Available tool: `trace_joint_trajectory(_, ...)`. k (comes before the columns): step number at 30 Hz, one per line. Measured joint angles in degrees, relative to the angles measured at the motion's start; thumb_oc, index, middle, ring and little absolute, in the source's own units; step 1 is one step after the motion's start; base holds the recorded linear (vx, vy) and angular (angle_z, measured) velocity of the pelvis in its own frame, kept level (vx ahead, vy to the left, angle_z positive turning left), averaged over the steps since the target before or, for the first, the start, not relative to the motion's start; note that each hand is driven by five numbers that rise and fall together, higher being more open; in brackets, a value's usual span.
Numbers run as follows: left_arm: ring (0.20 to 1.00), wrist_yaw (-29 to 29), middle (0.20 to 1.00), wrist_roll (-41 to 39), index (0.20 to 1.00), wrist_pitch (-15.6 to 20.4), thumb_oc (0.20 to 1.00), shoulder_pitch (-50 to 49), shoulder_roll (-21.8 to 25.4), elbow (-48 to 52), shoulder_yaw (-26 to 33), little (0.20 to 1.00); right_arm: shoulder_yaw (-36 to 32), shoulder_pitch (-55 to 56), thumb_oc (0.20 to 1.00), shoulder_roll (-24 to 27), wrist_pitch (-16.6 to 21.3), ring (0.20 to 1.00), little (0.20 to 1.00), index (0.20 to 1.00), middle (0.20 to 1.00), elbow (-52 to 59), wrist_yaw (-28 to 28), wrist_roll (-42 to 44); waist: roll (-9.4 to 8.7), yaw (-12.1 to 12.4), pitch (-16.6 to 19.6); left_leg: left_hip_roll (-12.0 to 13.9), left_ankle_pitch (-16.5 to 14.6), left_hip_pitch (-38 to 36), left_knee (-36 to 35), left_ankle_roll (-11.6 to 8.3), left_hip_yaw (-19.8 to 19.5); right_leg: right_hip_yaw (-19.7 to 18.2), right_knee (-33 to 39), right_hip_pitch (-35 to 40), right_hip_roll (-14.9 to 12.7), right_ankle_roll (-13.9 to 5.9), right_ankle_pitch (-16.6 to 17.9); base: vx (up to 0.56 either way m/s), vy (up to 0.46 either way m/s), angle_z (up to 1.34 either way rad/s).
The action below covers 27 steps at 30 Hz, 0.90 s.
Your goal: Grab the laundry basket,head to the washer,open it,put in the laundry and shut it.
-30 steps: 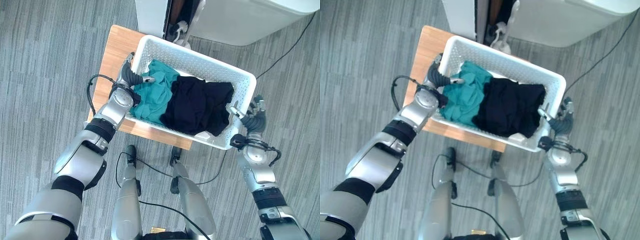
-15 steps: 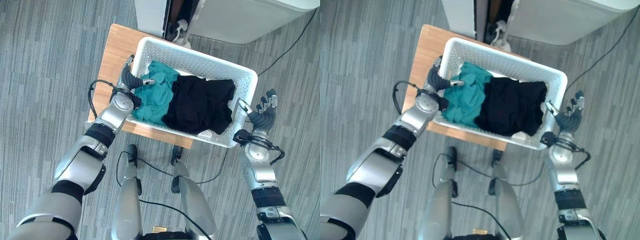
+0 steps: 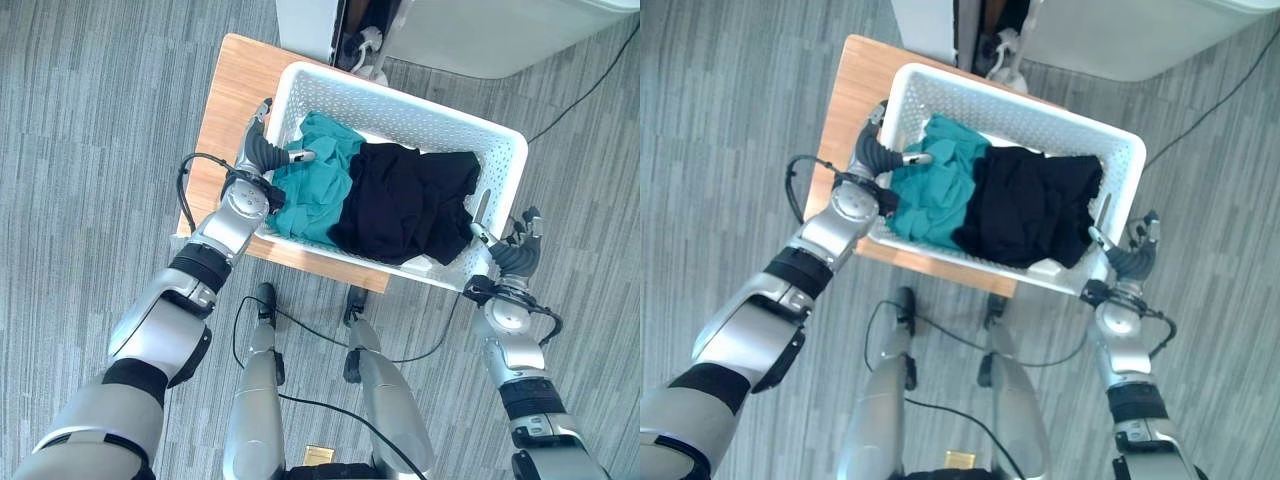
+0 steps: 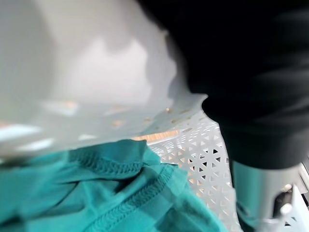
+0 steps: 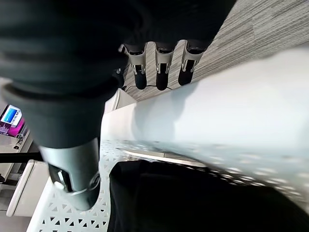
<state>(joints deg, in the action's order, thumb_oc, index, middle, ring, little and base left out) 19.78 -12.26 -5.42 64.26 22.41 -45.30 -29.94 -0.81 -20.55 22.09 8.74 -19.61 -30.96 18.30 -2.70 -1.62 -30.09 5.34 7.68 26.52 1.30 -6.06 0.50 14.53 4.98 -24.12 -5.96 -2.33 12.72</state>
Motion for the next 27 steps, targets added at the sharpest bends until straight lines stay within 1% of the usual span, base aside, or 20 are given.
trace_joint_trajectory(6,1.0,-0.1,1.0,1.5,1.0,-0.2,1.0,0.0,-0.1,1.8,0.0,1.0,0.0,-4.0,1.0,1.9,-0.2,1.0,1.0,1.0,1.0,-0.1,-0.1,-1.3,0.13,0.7,0.0,0.0,0.0,0.9,0.3,0.01,-0.1,0.1,0.0,-0.7,0.0,0.12,0.1,0.0,0.0,0.0)
trace_joint_trajectory(12,1.0,-0.1,1.0,1.5,1.0,-0.5,1.0,0.1,-0.1,2.7,-0.1,1.0,1.5,-8.6,1.0,2.9,-2.2,1.0,1.0,1.0,1.0,-3.8,-0.3,-2.4,0.19,1.0,0.0,0.0,0.0,1.4,0.5,0.01,-0.3,0.2,0.0,-1.0,0.0,0.16,0.2,0.0,0.0,0.0)
trace_joint_trajectory(17,1.0,0.0,1.0,1.5,1.0,-0.7,1.0,0.2,-0.1,2.6,0.0,1.0,2.1,-8.3,1.0,2.9,-2.9,1.0,1.0,1.0,1.0,-4.7,-0.5,-2.3,0.19,1.0,0.0,0.0,0.0,1.4,0.5,0.01,-0.3,0.2,0.0,-1.0,0.0,0.18,0.2,0.0,0.0,0.0)
trace_joint_trajectory(22,1.0,0.2,1.0,1.4,1.0,-1.0,1.0,0.3,-0.2,2.6,-0.1,1.0,2.4,-4.9,1.0,1.4,-2.9,1.0,1.0,1.0,1.0,-4.0,-0.8,-1.8,0.2,0.8,0.0,0.0,0.0,1.4,0.6,0.01,-0.4,0.3,0.0,-0.9,0.1,0.2,0.3,0.0,0.0,0.0)
trace_joint_trajectory(24,1.0,0.2,1.0,1.3,1.0,-1.0,1.0,0.3,-0.1,2.6,-0.1,1.0,2.0,-2.5,1.0,0.1,-2.4,1.0,1.0,1.0,1.0,-3.1,-0.6,0.4,0.2,0.8,0.0,0.0,0.0,1.4,0.7,0.01,-0.5,0.3,0.0,-0.8,0.1,0.21,0.3,0.0,0.0,0.0)
trace_joint_trajectory(27,1.0,0.2,1.0,1.0,1.0,-1.0,1.0,0.3,-0.1,2.5,-0.1,1.0,2.2,-1.7,1.0,-0.3,-2.3,1.0,1.0,1.0,1.0,-3.4,-0.1,2.9,0.2,0.7,0.0,-0.1,0.0,1.4,0.7,0.02,-0.5,0.4,0.0,-0.8,0.0,0.18,0.3,0.05,0.001,0.0)
